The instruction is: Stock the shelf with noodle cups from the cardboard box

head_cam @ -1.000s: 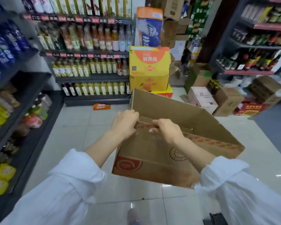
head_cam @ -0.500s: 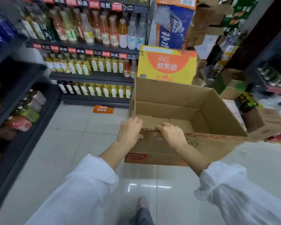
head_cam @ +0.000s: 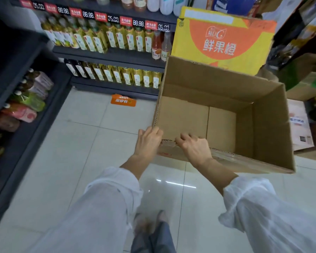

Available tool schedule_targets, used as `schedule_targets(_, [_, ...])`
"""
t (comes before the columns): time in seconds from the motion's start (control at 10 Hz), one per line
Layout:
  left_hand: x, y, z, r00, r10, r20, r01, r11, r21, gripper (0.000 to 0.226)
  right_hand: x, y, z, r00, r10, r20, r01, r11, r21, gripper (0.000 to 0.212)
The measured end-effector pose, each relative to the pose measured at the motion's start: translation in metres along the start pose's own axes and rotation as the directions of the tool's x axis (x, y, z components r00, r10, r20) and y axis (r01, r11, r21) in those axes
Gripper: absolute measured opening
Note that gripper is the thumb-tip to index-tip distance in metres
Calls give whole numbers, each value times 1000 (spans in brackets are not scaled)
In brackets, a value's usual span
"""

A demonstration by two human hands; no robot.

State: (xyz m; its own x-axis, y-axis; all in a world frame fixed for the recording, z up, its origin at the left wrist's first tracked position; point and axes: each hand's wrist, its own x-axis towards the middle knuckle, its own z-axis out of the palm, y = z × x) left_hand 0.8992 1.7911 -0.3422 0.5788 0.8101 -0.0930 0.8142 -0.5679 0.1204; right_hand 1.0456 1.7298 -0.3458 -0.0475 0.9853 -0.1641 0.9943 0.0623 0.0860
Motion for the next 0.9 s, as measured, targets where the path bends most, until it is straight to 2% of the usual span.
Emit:
schedule_targets(0.1, [6, -8, 21, 1000, 2, -8, -3, 1000, -25, 45, 6, -2, 15, 1000, 18, -7, -18, 1000, 18, 33])
schedule_targets(0.2, [7, -15, 35, 1000, -19, 9, 19, 999, -44, 37, 10, -7, 30, 999, 16, -29, -14, 999, 44, 32])
schedule_targets(0.3, [5, -20, 41, 997, -9, 78, 13, 999, -53, 15, 9, -15, 39, 997, 55, -45, -50, 994, 98, 28])
schedule_targets(0.4, [4, -22, 42, 996, 10, 86, -5, 999, -54, 16, 5, -19, 37, 996, 91, -6, -89, 978, 190, 9])
schedule_targets(0.5, [2, -21, 37, 994, 27, 107, -25, 1000, -14, 18, 10, -20, 30, 981, 141, 130, -171, 949, 264, 23])
schedule_targets(0.7, [2, -17, 7, 988, 26, 155, -39, 996, 80, 21, 13, -23, 8, 922, 201, 330, -342, 820, 458, 26])
schedule_targets(0.8, [5, -13, -10, 984, 15, 176, -34, 994, 105, 21, 11, -23, -7, 917, 206, 341, -364, 783, 504, 30])
schedule_targets(0.9, [8, -6, -27, 976, 9, 219, -20, 999, 49, 20, 6, -18, -20, 912, 235, 337, -393, 738, 548, 32])
